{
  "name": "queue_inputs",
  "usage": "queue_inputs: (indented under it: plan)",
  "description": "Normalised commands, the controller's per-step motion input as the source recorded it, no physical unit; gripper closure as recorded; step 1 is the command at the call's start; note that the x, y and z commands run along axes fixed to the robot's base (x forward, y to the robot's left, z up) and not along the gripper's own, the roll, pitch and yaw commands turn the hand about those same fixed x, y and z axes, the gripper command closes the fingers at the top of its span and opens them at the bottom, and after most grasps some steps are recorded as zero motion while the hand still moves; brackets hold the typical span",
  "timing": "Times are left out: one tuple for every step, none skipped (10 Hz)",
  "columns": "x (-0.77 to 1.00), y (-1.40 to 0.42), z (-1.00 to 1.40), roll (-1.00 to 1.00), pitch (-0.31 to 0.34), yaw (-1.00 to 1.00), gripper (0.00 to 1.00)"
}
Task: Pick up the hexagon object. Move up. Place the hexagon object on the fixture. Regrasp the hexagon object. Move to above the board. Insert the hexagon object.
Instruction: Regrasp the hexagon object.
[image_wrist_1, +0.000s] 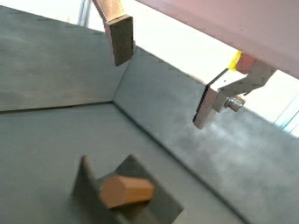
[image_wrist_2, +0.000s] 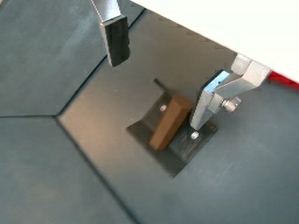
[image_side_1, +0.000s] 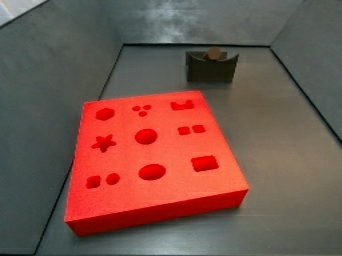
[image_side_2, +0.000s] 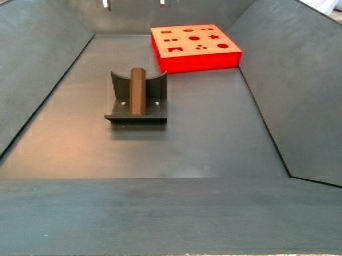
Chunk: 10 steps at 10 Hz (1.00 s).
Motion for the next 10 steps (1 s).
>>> queue_inputs:
  plan:
    - [0.1,-0.04,-0.02,1.0,0.124,0.07,0.0]
    - [0.11,-0.04,-0.02,1.0,0.171,0.1,0.0]
    - [0.11,-0.04,-0.02,0.94,0.183,0.12,0.0]
    - [0.11,-0.05,-0.02,0.69,0.172,0.15,0.0]
    - [0.11,-0.05,-0.02,0.5,0.161,0.17,0.0]
    - [0.11,-0.04,-0.01,0.3,0.133,0.19,0.0]
    - [0.09,-0.03,-0.01,0.22,0.102,0.2,0.0]
    - [0.04,0.07,-1.0,0.25,0.001,0.12,0.0]
    - [0.04,0.07,-1.0,0.25,-0.011,0.12,0.0]
    - [0.05,0.06,-1.0,0.21,-0.029,0.1,0.0]
